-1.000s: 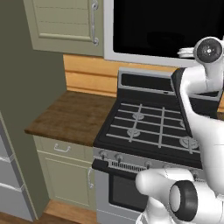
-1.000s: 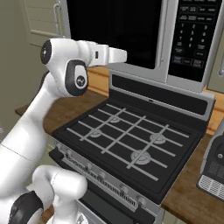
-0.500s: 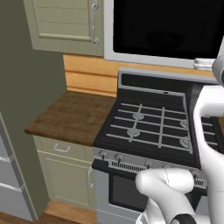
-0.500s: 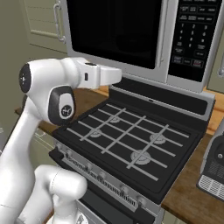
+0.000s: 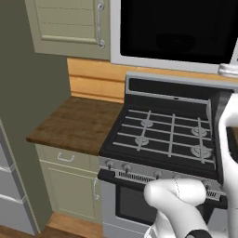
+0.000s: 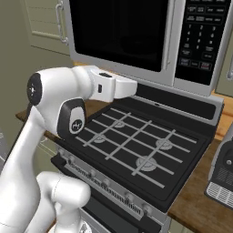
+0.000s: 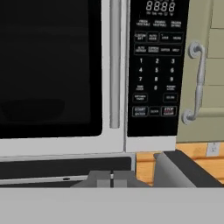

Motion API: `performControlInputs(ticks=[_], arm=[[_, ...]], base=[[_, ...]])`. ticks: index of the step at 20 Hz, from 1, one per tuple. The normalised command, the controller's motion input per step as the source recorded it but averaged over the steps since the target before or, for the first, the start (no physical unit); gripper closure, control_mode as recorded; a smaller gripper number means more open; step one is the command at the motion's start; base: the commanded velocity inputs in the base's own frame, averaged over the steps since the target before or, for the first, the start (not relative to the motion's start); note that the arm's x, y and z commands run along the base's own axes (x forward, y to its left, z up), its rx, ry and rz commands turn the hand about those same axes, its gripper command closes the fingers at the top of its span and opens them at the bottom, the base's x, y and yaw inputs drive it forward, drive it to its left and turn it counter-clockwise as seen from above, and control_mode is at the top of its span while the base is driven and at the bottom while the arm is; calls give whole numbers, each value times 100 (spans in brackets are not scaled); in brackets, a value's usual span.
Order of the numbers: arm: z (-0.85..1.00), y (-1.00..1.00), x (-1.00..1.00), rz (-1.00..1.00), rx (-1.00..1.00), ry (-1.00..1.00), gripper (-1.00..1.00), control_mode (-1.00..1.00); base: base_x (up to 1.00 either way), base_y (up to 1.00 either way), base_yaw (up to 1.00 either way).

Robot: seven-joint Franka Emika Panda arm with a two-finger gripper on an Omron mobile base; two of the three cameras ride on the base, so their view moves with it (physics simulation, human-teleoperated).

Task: Pick the potato from the sink and place it in the bowl. Then pick the bowl and place it in the microwave. Then close the microwave door and press the start button.

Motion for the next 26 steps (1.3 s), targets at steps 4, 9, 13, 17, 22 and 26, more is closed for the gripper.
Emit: performControlInputs(ticks=[4,9,13,17,22,26], arm=[[0,-32,0,3,2,0,100,-100],[0,-24,0,1,0,0,100,-100],[2,-19,4,1,0,0,100,-100],[3,-22,11,4,0,0,100,-100],[8,-20,22,6,1,0,100,-100],[10,-21,25,2,1,0,100,-100]], base=[[0,0,0],[0,0,0],[0,0,0],[0,0,0],[0,0,0],[0,0,0]])
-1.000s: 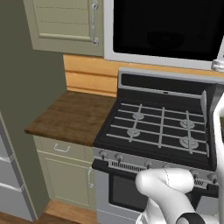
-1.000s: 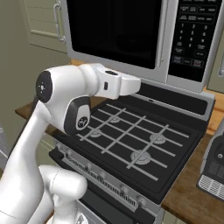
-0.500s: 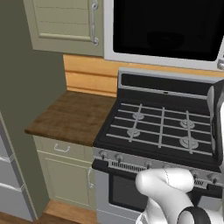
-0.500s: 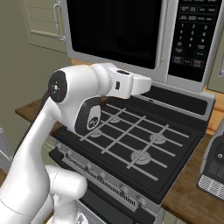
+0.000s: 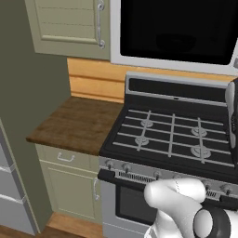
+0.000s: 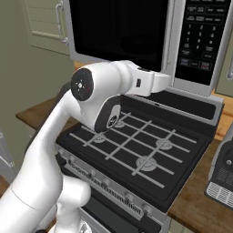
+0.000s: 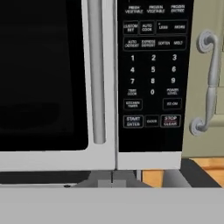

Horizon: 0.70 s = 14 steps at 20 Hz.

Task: Pick the potato from the sink and place it in the bowl. Then pick the bowl and place it in the microwave. Then close the microwave door and press the start button.

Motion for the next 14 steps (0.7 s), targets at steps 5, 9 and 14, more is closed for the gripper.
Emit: performControlInputs(ticks=[5,9,14], arm=[[3,-25,31,0,0,0,100,-100],[0,-32,29,2,2,0,100,-100],[2,-30,32,0,0,0,100,-100]], base=[[0,0,0],[0,0,0],[0,0,0]])
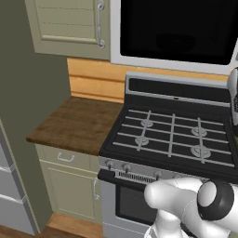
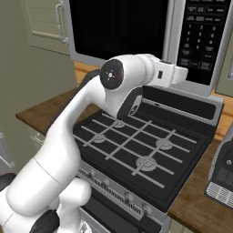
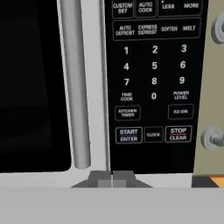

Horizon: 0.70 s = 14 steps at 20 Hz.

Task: Pick the potato from the sink and place it in the bowl. Then pick the bowl and place it in the microwave. Then close the microwave door and press the start button.

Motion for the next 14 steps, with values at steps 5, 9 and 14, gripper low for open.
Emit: performControlInputs(ticks=[5,9,14], arm=[[2,-29,35,0,1,0,100,-100],[0,-30,22,2,2,0,100,-100],[0,-24,14,3,3,0,100,-100]], base=[[0,0,0],[0,0,0],[0,0,0]])
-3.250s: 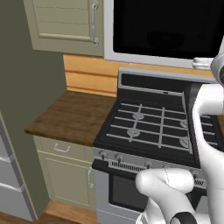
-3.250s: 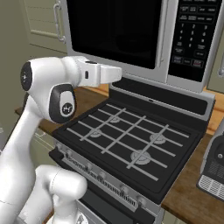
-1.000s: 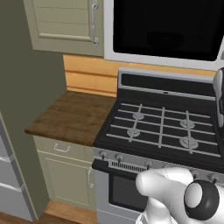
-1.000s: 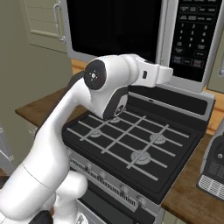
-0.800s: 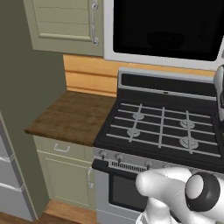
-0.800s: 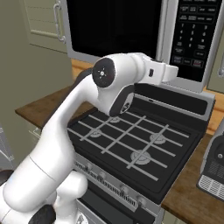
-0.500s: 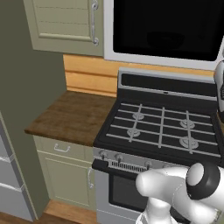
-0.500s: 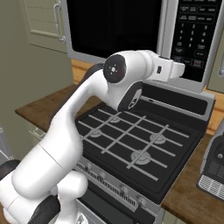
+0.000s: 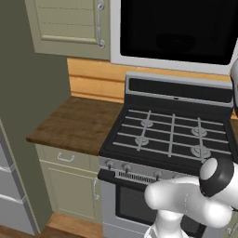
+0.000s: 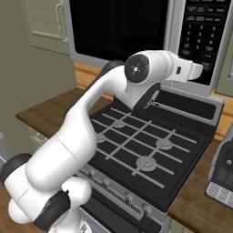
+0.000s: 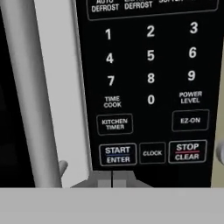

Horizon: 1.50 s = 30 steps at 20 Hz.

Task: Pick the potato from the sink and place it in the bowl. Then pick the bowl and place it in the microwave. Then close the microwave door and press the start button.

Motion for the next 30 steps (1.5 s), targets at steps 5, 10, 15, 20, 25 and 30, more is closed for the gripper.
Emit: performControlInputs(ticks=[5,10,15,20,25,30], arm=[[0,-18,22,2,1,0,100,-100],[-2,-19,13,3,3,0,100,-100],[-11,-5,10,4,7,0,100,-100],[0,0,30,0,0,0,100,-100],[-8,-10,36,1,3,0,100,-100],[-16,-12,26,3,6,-1,100,-100]], base=[[0,0,0],[0,0,0],[0,0,0],[0,0,0],[0,0,0],[0,0,0]])
